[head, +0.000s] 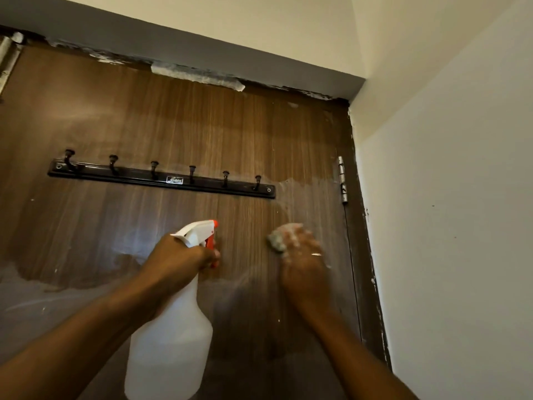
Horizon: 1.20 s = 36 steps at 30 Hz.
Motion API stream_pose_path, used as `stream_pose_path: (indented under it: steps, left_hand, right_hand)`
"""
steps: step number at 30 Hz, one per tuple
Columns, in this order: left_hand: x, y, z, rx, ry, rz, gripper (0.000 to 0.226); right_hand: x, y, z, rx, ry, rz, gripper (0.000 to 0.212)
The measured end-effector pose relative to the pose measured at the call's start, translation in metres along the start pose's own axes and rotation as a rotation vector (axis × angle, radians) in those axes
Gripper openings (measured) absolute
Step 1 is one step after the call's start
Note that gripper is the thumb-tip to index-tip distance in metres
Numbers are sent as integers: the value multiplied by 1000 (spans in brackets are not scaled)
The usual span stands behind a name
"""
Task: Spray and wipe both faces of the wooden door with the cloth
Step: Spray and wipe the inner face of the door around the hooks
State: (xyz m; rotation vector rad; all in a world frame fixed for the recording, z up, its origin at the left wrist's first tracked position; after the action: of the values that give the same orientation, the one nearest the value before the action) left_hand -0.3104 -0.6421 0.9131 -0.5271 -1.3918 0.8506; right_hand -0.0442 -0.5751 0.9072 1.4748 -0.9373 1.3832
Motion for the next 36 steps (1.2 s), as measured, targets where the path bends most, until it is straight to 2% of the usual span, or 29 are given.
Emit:
stream_pose_path:
  steps: [1,2,7,8,10,11,12,13,16,17,19,22,26,29,33,36]
  left_hand:
    - [-2,0,-9,-13,7,-3,55]
    - [-2,0,-18,-13,16,-8,56]
    - [3,-15,-55,7,-14,-46,59]
    - [5,-16,-60,3,-13,-44,59]
    - [5,-20,-76,-4,15,-53,57]
    - [5,-21,-84,-5,31,-56,54]
    - [4,-22,-90,-4,46,-58,53]
    - [4,-21,-96,-2,57,-56,53]
    - [8,-19,-107,8,77,-52,59]
    - [11,-20,-108,13,78,-52,61]
    - [17,-23,-110,15,70,-58,62]
    - [25,-28,-110,16,10,-58,61]
    - [28,-37,-123,18,53,-75,56]
    - [24,-37,-133,-19,84,-73,62]
    - [14,-39,-136,-27,98,-83,59]
    - [11,-40,-128,-25,85,-90,60]
  right_hand:
    - [7,-39,11,7,-50,-163,43]
    - [14,-63,19,18,-79,-249,47]
    - [17,-63,11,65,-41,-290,57]
    - [7,-51,6,66,-9,-220,56]
    - [-23,-21,-1,17,83,90,52]
    - [-36,-16,-2,-12,91,237,49]
    - [-38,-24,2,-28,64,289,47]
    - [-31,-39,9,-8,36,221,46]
    - [17,-91,29,10,-61,-217,49]
    - [41,-91,29,4,-49,-269,52]
    - [85,-72,26,29,-21,-284,56]
    - [98,-56,16,-9,-14,-269,58]
    - [36,-51,12,-12,44,-30,54]
    - [10,-51,20,-35,79,130,58]
    - [65,-74,29,-62,11,-132,53]
    - [125,-55,33,-46,-60,-208,57]
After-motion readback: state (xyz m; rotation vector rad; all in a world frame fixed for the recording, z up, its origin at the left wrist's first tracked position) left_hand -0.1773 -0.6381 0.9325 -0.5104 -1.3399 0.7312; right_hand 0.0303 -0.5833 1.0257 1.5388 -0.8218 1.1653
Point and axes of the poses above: each hand's wrist, its own x-axis towards the middle knuckle, its own z-axis out of the back of the hand, y = z × x, the point moved 9 cm from there along x, towards the middle knuckle, and after that the axes turned 1 degree about x, right-handed, at the moved point
